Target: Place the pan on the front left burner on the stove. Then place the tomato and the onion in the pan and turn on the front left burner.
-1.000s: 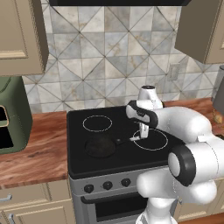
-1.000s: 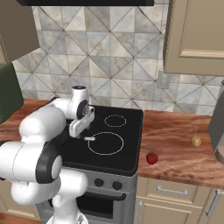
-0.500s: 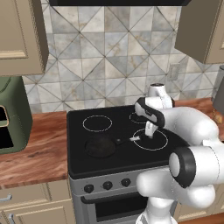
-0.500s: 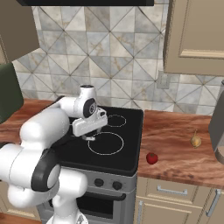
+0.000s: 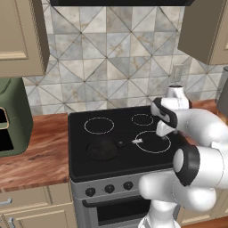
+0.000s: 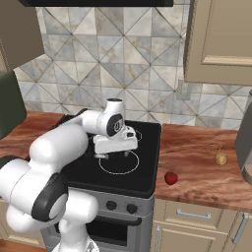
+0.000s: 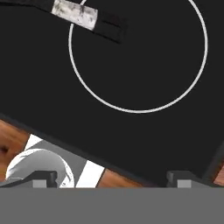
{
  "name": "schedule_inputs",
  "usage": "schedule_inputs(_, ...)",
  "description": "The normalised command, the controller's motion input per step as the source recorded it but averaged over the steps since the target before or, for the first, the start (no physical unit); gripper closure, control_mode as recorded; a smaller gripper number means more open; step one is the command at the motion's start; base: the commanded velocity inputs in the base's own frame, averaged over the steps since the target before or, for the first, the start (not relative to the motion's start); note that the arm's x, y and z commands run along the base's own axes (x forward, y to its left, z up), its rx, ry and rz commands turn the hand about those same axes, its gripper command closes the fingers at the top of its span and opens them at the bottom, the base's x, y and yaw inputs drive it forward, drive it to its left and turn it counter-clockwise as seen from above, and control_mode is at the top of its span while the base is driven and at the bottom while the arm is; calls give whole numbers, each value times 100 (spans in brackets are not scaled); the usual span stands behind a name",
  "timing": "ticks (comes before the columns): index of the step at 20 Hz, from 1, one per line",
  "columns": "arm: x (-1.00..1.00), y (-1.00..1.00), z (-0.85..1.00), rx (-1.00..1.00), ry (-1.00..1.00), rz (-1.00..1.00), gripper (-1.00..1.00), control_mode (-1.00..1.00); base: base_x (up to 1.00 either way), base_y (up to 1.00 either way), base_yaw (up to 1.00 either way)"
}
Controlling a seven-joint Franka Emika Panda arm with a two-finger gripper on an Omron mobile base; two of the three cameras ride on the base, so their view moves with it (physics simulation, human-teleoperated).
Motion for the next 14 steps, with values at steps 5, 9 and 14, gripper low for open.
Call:
schedule_inputs(5, -9, -49, 0, -1, 0, -34, -100, -100, 0, 0, 0)
schedule_inputs(9, -1, -41, 0, -5, 0, -32, -100, -100, 0, 0, 0)
schedule_inputs(14, 0, -46, 0, -7, -1, -31, -100, -100, 0, 0, 0)
